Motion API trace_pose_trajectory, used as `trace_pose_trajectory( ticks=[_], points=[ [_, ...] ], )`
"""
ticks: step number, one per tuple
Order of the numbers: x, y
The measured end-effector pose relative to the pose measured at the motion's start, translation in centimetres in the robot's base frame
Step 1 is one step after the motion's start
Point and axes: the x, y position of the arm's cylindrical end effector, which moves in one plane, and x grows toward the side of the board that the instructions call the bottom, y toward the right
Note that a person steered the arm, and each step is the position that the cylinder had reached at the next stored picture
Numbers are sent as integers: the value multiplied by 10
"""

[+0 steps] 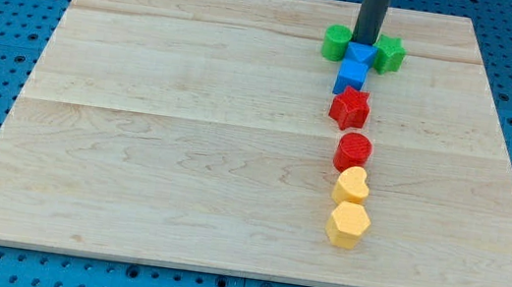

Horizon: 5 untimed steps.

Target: Insert the green star in between the blue cube and red star

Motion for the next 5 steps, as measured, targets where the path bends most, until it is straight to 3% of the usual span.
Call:
trace_pose_trajectory(
  ticks=[1, 2, 4, 5],
  points=[
    [-38, 2],
    [-30, 46],
    [100, 30],
    [115, 21]
  ],
)
